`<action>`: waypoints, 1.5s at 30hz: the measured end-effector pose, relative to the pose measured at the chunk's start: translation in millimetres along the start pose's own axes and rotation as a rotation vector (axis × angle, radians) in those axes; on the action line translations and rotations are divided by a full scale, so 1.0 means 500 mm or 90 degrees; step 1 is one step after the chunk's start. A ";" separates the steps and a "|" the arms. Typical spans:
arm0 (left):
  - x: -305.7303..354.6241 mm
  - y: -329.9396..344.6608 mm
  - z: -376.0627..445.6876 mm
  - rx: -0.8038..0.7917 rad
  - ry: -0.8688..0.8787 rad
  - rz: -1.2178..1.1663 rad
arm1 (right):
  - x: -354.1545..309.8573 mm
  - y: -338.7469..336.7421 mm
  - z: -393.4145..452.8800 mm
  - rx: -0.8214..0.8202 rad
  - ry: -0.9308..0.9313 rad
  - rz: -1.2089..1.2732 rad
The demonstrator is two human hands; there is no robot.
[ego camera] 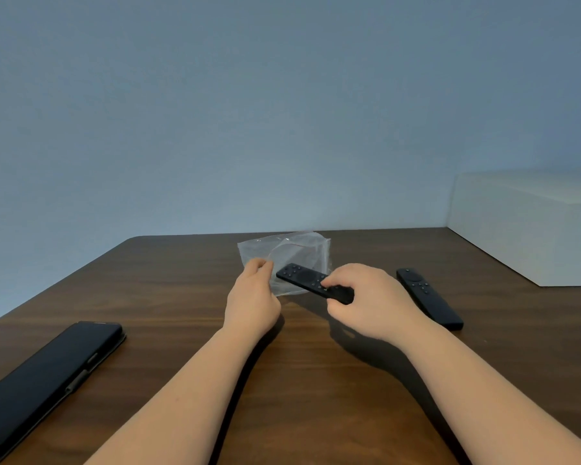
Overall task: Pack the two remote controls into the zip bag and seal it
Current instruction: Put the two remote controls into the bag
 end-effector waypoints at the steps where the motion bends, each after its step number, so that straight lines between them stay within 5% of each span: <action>1: 0.010 -0.001 -0.002 0.001 0.024 -0.008 | 0.005 0.005 0.001 -0.009 0.020 -0.022; 9: 0.109 0.040 -0.039 -0.098 0.280 -0.101 | 0.043 0.033 0.014 0.017 0.110 -0.022; 15: 0.125 0.047 -0.045 -0.131 0.292 -0.141 | 0.059 0.061 0.025 0.003 0.113 0.038; 24: 0.097 0.044 -0.035 -0.137 0.256 -0.148 | 0.091 0.067 -0.004 -0.251 0.130 0.064; 32: 0.098 0.050 -0.035 -0.148 0.260 -0.132 | 0.115 0.035 0.018 -0.037 0.147 0.021; 45: 0.094 0.056 -0.031 -0.146 0.255 -0.130 | 0.096 0.084 0.035 0.004 0.086 -0.009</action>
Point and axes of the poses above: each hand's wrist, its own z-axis towards the middle knuckle, its own y-axis out of the palm, x = y × z, the point moved 9 cm from there along z, towards the middle knuckle, and after that the axes turned 3 degrees about x, right-handed, at the moved point
